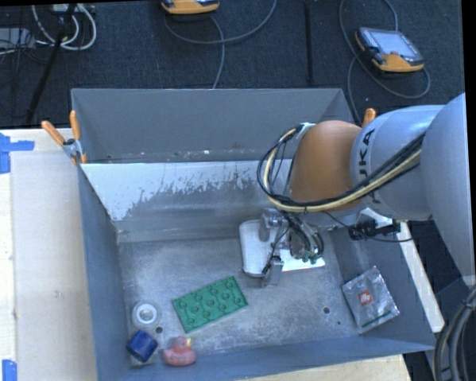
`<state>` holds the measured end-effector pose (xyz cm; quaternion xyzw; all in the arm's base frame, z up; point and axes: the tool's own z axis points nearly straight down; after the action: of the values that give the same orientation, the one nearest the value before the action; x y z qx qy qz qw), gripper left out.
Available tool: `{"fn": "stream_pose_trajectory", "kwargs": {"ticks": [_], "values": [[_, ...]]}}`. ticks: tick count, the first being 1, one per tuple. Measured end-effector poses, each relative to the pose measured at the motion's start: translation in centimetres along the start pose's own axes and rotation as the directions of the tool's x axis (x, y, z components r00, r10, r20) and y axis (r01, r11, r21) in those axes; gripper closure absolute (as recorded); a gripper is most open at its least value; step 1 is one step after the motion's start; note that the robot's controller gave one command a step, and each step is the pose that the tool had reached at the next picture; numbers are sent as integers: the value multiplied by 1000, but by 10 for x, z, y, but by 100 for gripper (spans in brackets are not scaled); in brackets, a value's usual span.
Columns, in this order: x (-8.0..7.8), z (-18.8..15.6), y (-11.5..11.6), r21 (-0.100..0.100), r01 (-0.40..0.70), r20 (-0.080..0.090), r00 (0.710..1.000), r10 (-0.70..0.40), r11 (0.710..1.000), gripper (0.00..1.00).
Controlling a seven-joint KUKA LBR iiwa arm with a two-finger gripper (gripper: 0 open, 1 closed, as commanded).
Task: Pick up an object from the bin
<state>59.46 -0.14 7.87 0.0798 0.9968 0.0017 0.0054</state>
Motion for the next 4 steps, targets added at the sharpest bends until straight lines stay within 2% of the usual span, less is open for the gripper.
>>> {"fn": "stream_pose_trajectory", "kwargs": {"ticks": [1, 2, 4], "values": [[5, -1, 1, 1, 2, -27, 1000, -2, 1000, 100], [3, -45, 2, 3, 6, -5, 1000, -6, 1000, 100], [1, -98, 2, 3, 9, -8, 1000, -9, 1000, 100]]}}
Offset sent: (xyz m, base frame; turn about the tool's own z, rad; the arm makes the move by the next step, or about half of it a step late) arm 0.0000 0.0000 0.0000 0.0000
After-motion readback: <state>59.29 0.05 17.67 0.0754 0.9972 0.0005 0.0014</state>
